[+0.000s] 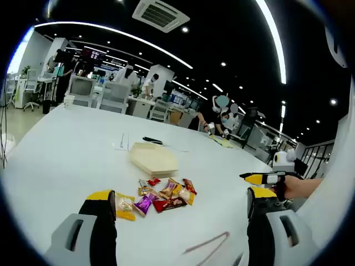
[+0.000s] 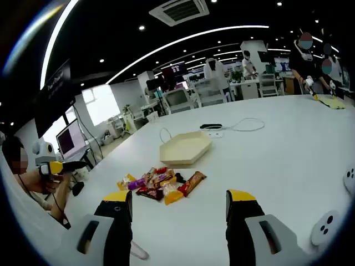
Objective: Place the target food into the container with the food tongs after gripping and lifting it, then release it inside without dropping or visibly crushing the food.
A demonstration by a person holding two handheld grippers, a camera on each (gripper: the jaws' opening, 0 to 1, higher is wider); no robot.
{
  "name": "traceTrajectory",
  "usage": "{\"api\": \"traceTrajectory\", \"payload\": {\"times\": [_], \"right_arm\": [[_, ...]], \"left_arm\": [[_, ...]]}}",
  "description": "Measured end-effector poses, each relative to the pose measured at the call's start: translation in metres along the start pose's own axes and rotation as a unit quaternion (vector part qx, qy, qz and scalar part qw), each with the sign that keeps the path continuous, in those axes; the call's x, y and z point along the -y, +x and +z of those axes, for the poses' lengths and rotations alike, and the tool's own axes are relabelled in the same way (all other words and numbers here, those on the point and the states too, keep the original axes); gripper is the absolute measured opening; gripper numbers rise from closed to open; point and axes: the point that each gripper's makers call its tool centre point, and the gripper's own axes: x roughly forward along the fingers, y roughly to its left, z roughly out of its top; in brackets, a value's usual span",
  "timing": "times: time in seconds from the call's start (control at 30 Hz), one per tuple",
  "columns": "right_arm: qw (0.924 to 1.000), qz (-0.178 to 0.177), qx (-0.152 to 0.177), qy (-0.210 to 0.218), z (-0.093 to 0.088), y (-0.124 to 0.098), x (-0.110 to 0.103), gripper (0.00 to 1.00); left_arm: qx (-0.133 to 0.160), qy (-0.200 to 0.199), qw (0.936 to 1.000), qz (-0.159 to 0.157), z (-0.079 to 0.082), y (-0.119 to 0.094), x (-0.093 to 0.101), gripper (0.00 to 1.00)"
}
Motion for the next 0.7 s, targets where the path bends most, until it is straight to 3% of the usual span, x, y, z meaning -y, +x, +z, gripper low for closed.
{"api": "traceTrajectory", "payload": {"times": [0.33, 0.7], "right_arm": [[1.0, -0.002, 0.0, 0.001, 0.0, 0.001, 0.0, 0.7], [1.0, -0.007, -0.003, 0.006, 0.0, -0.001, 0.006, 0.7]], "left_arm": [[0.008, 0.005, 0.9999, 0.011, 0.002, -0.001, -0.006, 0.99], [-0.021, 0.003, 0.9997, 0.014, -0.012, 0.002, -0.011, 0.99]]}}
